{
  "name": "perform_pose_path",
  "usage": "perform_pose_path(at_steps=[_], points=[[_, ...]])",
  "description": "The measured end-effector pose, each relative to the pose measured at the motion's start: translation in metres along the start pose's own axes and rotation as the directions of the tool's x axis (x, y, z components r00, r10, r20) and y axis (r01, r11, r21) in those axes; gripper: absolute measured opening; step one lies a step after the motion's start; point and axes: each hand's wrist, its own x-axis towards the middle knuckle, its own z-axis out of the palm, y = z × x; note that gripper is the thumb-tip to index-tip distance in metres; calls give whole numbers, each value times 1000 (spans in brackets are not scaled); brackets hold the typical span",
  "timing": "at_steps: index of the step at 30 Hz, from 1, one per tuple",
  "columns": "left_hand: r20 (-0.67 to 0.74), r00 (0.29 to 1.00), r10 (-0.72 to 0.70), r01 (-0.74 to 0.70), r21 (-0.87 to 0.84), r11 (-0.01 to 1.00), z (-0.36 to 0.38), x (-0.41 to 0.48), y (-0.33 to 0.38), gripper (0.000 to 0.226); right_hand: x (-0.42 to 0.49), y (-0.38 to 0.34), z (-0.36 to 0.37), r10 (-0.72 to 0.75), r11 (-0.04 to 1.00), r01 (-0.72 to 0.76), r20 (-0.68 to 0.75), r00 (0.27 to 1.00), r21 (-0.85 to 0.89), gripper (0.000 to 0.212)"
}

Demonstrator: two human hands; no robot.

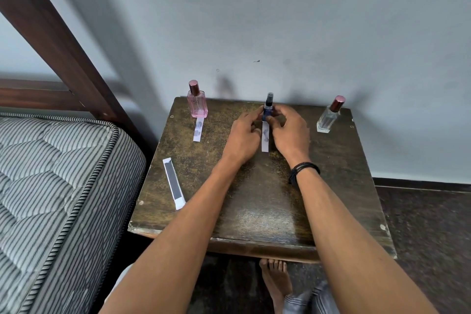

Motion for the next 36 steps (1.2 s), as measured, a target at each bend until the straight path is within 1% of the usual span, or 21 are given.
perform_pose_path(at_steps=[10,23,27,32,36], points=[[-13,1000,-9,9,-26,1000,0,-1,1,67,0,1,-1,2,1000,-2,19,1000,-6,24],[-25,999,-33,33,-35,999,-2,-5,7,65,1,3,-3,10,998,-12,28,1000,59,36],[-61,997,-43,41,-33,999,-3,-6,6,63,1,7,-5,28,995,-28,-2,1000,94,43],[-145,989,19,-21,-12,1000,-15,-15,8,53,0,10,-10,115,973,-103,-44,992,207,42],[-180,982,51,-55,-18,998,-30,-25,6,49,-6,9,-16,149,965,-132,-60,987,226,38]])
